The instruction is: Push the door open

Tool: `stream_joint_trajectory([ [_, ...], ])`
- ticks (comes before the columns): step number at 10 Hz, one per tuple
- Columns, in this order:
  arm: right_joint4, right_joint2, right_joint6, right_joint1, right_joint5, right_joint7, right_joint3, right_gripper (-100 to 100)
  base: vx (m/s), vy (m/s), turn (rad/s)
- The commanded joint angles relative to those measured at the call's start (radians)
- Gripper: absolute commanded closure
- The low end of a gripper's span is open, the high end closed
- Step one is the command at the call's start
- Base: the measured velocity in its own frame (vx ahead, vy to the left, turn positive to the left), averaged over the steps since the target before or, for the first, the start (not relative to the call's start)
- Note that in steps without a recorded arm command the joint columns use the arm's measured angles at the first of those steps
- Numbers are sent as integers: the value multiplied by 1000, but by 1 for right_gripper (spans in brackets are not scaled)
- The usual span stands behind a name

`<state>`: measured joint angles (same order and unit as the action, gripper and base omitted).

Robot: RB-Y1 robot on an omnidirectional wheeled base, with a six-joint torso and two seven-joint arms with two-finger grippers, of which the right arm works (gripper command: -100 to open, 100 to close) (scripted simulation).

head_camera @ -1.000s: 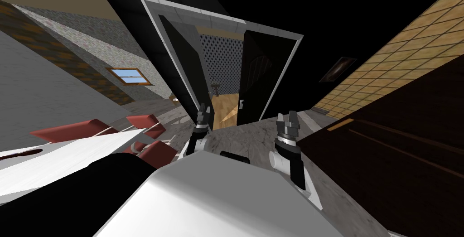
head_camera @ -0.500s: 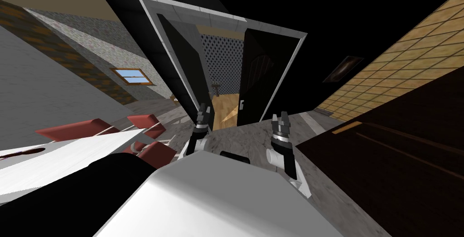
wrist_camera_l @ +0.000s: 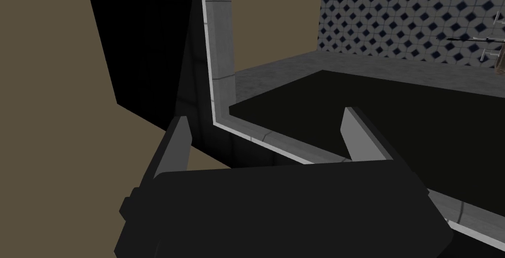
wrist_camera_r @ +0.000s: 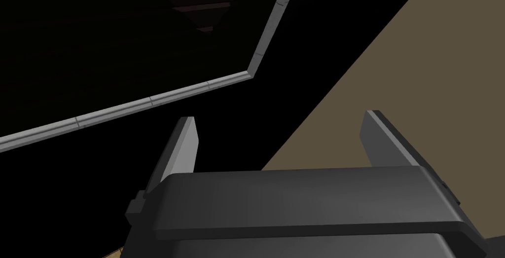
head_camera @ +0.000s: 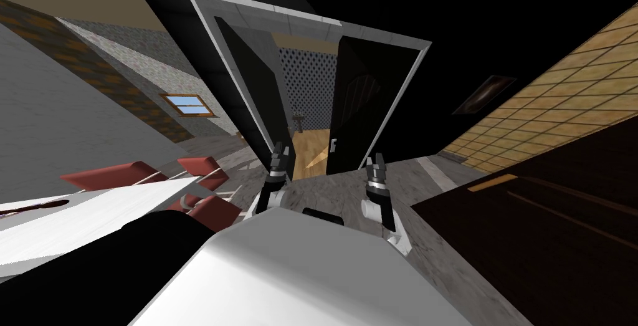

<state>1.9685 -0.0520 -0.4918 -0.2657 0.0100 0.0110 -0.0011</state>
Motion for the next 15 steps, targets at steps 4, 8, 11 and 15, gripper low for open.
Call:
stream_joint_trajectory([
  [4,-133,-11,7,72,0,-21,12,-100,51,-21,32],
  [8,-234,-19,11,127,0,-37,23,-100,59,-25,39],
  [11,-333,-26,14,183,0,-54,33,-100,62,-23,51],
  [15,-432,-32,18,240,-1,-71,44,-100,46,-22,34],
])
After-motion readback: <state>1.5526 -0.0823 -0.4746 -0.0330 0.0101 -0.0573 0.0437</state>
